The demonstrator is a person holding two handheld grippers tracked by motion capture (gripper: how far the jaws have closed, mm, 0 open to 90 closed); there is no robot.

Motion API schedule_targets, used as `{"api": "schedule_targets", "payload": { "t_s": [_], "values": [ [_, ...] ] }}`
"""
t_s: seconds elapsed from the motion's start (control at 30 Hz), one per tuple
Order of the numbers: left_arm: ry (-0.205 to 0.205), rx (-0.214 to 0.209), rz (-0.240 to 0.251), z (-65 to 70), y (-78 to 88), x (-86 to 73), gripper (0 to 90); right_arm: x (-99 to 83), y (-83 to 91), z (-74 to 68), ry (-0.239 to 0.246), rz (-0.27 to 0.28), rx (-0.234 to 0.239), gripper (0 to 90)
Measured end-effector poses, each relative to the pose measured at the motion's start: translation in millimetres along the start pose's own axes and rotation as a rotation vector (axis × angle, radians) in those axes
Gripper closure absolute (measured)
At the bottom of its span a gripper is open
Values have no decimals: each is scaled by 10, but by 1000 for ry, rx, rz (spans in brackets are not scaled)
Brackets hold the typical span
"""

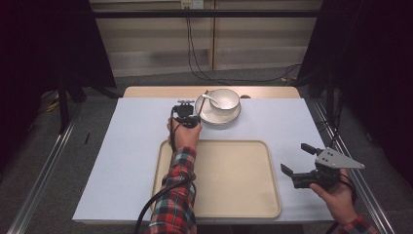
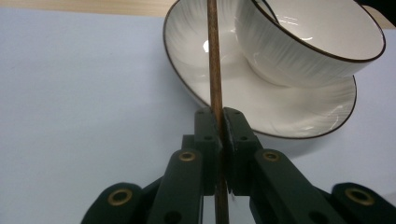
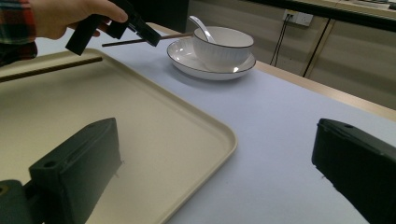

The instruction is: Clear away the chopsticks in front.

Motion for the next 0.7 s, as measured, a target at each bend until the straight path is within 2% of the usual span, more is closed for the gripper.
{"api": "schedule_targets", "payload": {
  "t_s": [0.1,0.23,0.33,0.4,0.5,0.67,0.7],
  "values": [
    [29,2,25,-48,148,-27,852,7,-2,5,0,3,-5,7],
    [40,-3,30,-98,267,-58,853,9,-2,9,-2,5,-10,6],
    [65,-5,59,-123,411,-97,853,9,1,7,-10,5,-7,6],
    [73,-5,62,-112,463,-133,853,6,1,8,-4,4,-10,5],
    [65,-2,64,-109,507,-173,853,9,1,-2,-4,8,-5,2],
    [94,-3,73,-103,614,-303,853,10,8,-3,-9,9,-4,1],
    [105,-14,68,-96,640,-357,853,12,11,-4,-15,7,1,1]
  ]
}}
Point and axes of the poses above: each handheld gripper's, and its own axes: y roughly backward along the jaws, x roughly out of its top, z roughly to its right, the point moved 7 cm from there along -y, roughly forward along the jaws, and after that the axes turned 1 degree about -x, right-handed, at the moved point
